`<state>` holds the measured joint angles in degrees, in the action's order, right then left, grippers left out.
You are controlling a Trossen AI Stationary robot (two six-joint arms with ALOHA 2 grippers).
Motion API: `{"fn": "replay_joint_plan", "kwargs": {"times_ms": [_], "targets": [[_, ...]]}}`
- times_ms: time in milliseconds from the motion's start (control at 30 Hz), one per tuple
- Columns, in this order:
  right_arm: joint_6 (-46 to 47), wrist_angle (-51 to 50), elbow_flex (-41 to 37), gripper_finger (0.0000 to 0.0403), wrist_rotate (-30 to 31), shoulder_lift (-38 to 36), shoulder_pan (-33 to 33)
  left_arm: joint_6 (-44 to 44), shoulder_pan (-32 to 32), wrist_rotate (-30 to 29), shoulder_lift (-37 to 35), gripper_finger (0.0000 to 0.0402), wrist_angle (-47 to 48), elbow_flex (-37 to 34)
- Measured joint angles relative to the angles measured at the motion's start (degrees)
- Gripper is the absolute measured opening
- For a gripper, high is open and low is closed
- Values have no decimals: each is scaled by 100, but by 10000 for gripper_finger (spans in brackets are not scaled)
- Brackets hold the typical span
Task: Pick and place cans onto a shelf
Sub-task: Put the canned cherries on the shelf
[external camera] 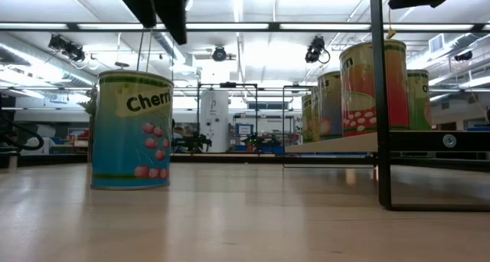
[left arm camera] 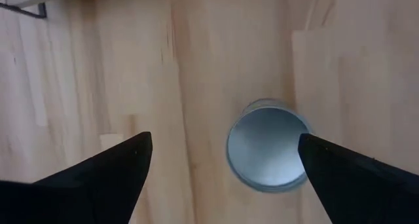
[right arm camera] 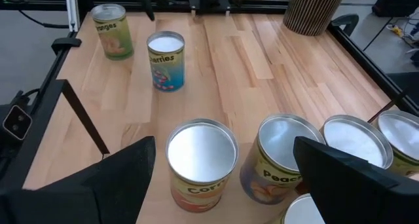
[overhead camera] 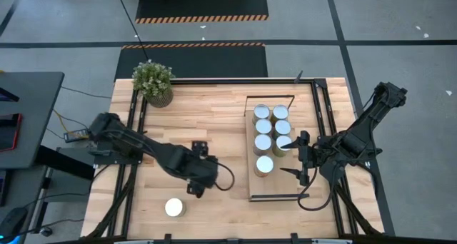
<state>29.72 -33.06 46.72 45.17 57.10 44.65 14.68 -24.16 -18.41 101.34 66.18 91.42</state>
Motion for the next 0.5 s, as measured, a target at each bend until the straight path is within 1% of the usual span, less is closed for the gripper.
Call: {"fn": "replay_joint_plan", "kwargs": {"times_ms": [133,267,367,500], "targets": [[-21,0,0,371,2,0,-28,312,-2,6,-643,389,-538,-685],[-31,2,0,371,5,0,-27,541,0,10,-1104,389,-872,-1159],[-33,7,0,371,7,1,-27,612,3,9,-1291,389,-1024,-1318],[-35,14,0,371,8,0,-27,662,26,20,-1349,389,-1080,-1353]]}}
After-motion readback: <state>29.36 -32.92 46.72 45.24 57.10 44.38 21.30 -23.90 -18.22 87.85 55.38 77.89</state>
